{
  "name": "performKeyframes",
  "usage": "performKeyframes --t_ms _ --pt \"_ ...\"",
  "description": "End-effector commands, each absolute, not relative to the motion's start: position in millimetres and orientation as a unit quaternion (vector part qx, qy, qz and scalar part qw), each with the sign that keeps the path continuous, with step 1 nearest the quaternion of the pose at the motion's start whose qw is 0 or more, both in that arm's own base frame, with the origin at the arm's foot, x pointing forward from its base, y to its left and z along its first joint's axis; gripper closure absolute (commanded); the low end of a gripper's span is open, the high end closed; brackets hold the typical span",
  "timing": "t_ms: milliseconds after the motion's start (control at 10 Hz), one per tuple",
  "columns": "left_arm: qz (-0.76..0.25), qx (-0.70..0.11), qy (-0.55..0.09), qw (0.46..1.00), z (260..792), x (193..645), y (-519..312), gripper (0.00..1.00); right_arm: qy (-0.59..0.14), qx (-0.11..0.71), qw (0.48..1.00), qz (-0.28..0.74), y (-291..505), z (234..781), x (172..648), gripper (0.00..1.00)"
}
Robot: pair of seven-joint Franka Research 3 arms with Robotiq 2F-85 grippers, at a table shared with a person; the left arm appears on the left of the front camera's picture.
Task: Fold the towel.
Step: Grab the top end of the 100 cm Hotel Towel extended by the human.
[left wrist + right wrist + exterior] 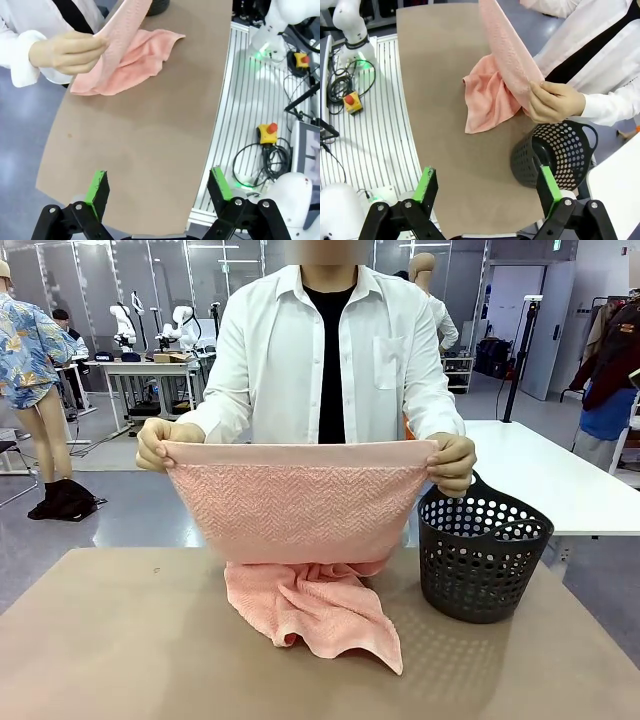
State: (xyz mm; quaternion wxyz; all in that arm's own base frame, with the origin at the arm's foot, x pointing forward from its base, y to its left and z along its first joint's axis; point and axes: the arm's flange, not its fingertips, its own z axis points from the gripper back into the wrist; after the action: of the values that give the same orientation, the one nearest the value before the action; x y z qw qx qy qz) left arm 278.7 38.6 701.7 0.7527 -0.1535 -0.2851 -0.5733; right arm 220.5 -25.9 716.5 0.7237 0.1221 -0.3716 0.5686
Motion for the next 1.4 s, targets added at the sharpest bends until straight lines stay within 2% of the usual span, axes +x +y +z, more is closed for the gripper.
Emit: performKeyframes --t_ms 0,100,200,400,600,800,1000,1300 --pt "-0.577 -0.146 -0.278 0.754 703.1 276.3 37.8 0.00 -0.368 0.120 0.734 0.558 -25.9 720.2 219.6 0.00" --pt "-0.573 -0.154 -0.285 0.753 701.7 278.7 38.6 0.00 -0.368 0.120 0.734 0.558 -25.9 720.2 219.6 0.00" --pt "-0.626 -0.085 -0.297 0.716 724.5 271.8 16.0 0.00 -0.371 0.122 0.724 0.569 -25.9 717.0 220.5 0.00" --pt "-0.666 0.000 -0.305 0.681 756.9 280.2 -45.4 0.00 -0.331 0.060 0.696 0.635 35.8 737.9 234.4 0.00" --pt "-0.689 0.029 -0.291 0.663 762.7 290.8 -89.7 0.00 -0.285 0.027 0.695 0.660 79.2 736.1 247.1 0.00" --pt "-0.712 0.042 -0.257 0.652 760.8 307.1 -139.7 0.00 -0.267 -0.013 0.681 0.682 129.0 740.8 256.9 0.00" --pt "-0.724 0.048 -0.252 0.640 757.0 317.1 -177.2 0.00 -0.246 -0.060 0.668 0.700 165.8 742.1 266.6 0.00" --pt "-0.740 0.064 -0.220 0.633 752.7 330.4 -219.6 0.00 -0.232 -0.078 0.656 0.714 196.1 748.8 287.7 0.00"
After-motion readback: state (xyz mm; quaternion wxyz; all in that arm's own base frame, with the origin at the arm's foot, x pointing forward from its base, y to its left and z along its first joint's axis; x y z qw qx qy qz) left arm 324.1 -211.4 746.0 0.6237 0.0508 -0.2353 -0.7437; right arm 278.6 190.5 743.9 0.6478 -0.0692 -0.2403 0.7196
